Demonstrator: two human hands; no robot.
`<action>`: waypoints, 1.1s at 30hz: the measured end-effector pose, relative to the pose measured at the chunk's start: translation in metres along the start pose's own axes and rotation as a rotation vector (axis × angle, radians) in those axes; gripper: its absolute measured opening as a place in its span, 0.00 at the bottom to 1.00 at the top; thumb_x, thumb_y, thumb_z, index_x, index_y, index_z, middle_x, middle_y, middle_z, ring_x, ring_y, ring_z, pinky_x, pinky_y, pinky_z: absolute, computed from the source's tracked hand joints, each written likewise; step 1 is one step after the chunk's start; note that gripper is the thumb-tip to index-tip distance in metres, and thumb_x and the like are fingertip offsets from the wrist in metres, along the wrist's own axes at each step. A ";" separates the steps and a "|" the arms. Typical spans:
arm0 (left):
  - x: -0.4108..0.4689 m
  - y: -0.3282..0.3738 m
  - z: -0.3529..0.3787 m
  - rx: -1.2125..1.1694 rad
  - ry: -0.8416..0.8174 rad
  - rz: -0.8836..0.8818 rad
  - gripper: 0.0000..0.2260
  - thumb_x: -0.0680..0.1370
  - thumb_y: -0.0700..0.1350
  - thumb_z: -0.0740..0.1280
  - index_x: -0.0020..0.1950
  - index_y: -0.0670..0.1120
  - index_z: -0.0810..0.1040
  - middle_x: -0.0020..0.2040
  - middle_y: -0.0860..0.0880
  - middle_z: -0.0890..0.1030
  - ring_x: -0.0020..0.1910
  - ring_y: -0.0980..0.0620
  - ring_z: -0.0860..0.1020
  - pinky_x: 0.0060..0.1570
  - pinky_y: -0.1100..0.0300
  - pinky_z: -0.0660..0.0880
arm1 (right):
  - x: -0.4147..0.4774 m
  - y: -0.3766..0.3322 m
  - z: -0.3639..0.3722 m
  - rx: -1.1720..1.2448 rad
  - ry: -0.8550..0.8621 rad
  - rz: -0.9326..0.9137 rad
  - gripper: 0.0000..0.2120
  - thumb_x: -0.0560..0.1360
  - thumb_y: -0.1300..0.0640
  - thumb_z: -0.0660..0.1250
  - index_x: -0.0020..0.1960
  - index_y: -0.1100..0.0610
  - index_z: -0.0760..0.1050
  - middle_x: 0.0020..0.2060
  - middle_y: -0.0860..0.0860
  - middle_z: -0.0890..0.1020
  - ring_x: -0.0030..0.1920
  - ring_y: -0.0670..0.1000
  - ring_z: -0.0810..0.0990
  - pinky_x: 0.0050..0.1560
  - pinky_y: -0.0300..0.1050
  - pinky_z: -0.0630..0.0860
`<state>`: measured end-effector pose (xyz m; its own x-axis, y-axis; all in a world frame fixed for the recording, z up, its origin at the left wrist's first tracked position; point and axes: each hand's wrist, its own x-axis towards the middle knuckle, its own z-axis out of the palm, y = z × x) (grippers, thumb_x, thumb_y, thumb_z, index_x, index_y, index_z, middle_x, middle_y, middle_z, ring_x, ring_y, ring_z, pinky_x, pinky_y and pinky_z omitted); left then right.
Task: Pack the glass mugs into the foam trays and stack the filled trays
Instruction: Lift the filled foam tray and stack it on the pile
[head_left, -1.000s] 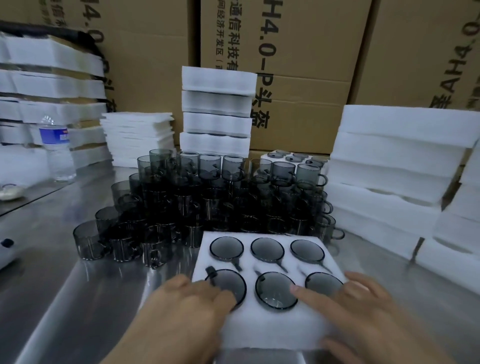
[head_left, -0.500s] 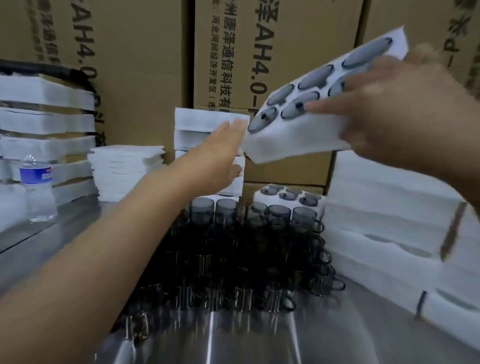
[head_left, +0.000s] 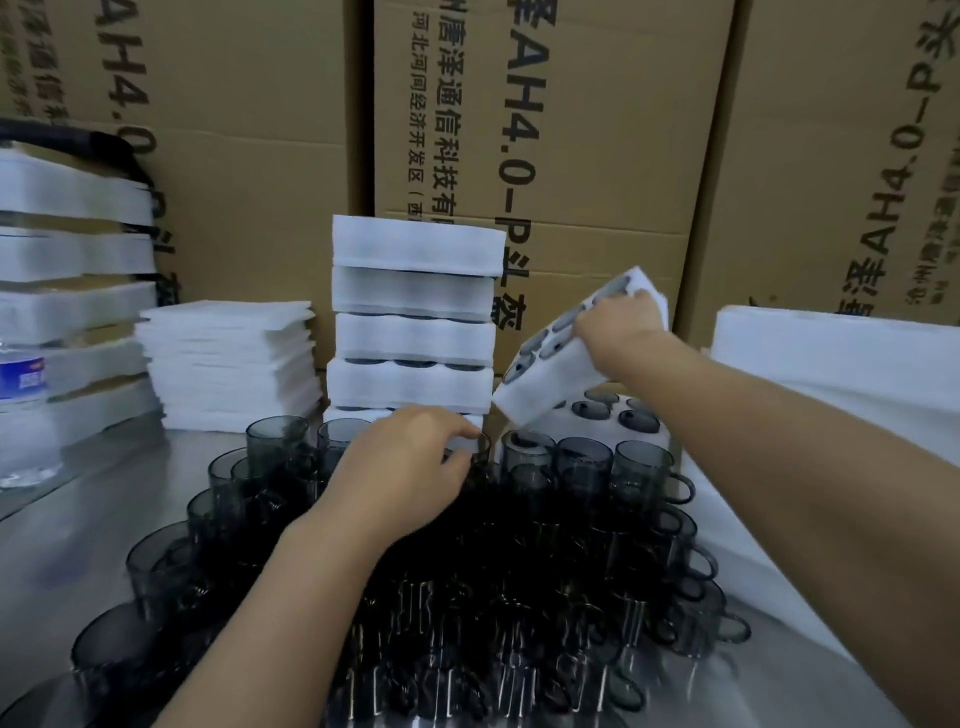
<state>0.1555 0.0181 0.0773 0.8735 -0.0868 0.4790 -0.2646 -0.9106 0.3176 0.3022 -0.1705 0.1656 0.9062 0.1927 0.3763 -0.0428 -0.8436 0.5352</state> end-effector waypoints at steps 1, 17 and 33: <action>0.007 -0.002 -0.001 0.016 -0.018 -0.016 0.14 0.80 0.49 0.61 0.65 0.59 0.75 0.65 0.55 0.74 0.58 0.55 0.74 0.47 0.64 0.66 | 0.004 -0.002 0.012 0.068 -0.037 0.029 0.12 0.75 0.62 0.62 0.58 0.54 0.72 0.54 0.52 0.78 0.58 0.55 0.74 0.50 0.48 0.62; 0.051 0.016 0.006 0.144 -0.134 0.041 0.15 0.80 0.50 0.60 0.66 0.56 0.74 0.65 0.53 0.75 0.63 0.51 0.72 0.54 0.59 0.68 | 0.018 -0.004 0.093 0.550 -0.306 0.317 0.21 0.77 0.67 0.55 0.70 0.61 0.66 0.65 0.62 0.71 0.65 0.64 0.70 0.66 0.61 0.67; -0.085 -0.044 -0.031 -0.061 0.029 0.135 0.17 0.72 0.73 0.53 0.56 0.74 0.73 0.53 0.76 0.75 0.50 0.76 0.75 0.39 0.67 0.78 | -0.141 0.155 -0.009 0.283 0.099 0.490 0.36 0.69 0.30 0.61 0.68 0.53 0.67 0.65 0.62 0.69 0.64 0.63 0.66 0.62 0.55 0.65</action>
<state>0.0801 0.0776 0.0477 0.8164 -0.1941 0.5439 -0.4038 -0.8652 0.2974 0.1636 -0.3242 0.2022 0.7647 -0.2200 0.6057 -0.3212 -0.9450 0.0623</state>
